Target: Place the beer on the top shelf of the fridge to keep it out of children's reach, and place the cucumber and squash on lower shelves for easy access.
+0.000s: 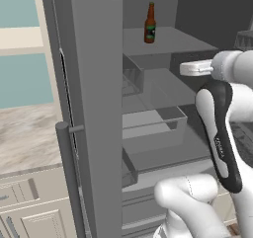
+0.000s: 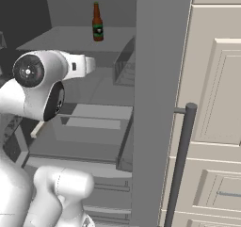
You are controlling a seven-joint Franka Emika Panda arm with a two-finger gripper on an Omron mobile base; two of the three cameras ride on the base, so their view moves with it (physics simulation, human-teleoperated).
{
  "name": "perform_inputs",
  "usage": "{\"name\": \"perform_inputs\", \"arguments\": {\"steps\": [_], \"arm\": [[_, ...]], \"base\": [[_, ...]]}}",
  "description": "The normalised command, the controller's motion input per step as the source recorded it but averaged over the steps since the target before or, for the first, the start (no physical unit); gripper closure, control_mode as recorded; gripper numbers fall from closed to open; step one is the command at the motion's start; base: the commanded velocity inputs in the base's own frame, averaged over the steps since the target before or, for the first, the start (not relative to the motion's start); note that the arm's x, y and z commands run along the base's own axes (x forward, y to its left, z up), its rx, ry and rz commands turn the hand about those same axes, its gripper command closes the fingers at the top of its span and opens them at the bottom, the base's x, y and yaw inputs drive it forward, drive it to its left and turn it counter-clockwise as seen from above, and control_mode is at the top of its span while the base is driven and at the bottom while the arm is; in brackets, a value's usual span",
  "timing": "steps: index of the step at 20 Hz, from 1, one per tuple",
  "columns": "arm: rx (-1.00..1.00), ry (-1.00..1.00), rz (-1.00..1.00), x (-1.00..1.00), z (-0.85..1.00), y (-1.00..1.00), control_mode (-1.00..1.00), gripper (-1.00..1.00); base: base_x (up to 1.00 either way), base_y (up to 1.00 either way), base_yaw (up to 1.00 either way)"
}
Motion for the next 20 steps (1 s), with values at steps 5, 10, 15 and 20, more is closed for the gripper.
{"name": "perform_inputs", "arguments": {"steps": [5, 10, 15, 20], "arm": [[-0.04, 0.12, 0.0, -0.66, 0.0, 0.0, -1.0, -1.0], [-0.03, 0.03, 0.0, -0.43, -0.07, 0.0, 1.0, -1.0], [0.0, 0.0, 0.0, 0.0, 0.0, 0.0, 1.0, -1.0], [0.0, 0.0, 0.0, 0.0, 0.0, 0.0, 1.0, -1.0]], "base": [[0.0, 0.0, 0.0], [-0.3, 0.0, 0.0], [-0.77, 0.0, 0.0], [-0.68, 0.0, 0.0]]}}
